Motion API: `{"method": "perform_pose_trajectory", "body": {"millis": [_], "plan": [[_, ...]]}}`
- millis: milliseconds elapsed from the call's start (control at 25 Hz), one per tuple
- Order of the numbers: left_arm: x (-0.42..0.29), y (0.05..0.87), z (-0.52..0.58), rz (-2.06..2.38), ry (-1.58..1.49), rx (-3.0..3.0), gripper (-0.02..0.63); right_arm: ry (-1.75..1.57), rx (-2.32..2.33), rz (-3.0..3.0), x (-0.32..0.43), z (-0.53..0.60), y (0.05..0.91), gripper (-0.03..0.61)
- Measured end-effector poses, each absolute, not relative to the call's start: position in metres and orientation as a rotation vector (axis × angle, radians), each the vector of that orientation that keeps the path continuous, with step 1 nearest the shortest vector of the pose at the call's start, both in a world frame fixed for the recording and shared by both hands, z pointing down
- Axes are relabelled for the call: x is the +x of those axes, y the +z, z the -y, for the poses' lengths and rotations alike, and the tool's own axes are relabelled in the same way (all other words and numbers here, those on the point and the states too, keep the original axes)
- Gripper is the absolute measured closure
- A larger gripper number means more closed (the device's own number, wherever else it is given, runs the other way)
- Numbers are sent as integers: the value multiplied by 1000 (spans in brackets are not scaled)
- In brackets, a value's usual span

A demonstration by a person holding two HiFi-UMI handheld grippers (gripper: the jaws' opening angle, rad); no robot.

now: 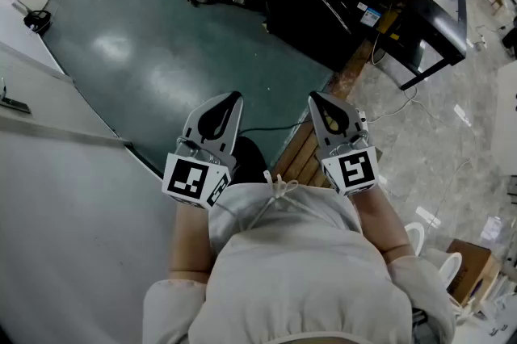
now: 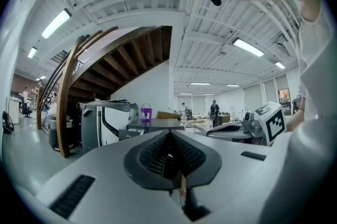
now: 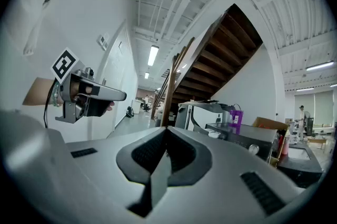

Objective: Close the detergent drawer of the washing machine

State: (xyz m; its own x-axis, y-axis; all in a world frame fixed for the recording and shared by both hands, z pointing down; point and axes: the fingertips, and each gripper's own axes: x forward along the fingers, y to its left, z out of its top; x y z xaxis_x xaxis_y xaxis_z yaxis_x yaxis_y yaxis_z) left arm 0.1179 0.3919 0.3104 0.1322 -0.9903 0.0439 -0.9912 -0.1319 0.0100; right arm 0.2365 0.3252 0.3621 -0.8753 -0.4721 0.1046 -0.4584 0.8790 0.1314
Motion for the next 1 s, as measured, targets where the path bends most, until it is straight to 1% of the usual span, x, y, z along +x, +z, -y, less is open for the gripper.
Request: {"method": "perform_pose_trajectory", "body": {"millis": [400,760,880,1000], "plan": [[112,318,-389,2061,30,2309,594,-224,709,2943,236,-320,368,577],[105,332,-374,2037,47,2298,594,-154,785,2953,232,-298,370,575],[90,336,-359,2023,59,2305,594,-113,805,2937,217,-281,376,574],[60,340,-342,2023,58,2297,594,-98,810,2921,191,-264,380,574]]}}
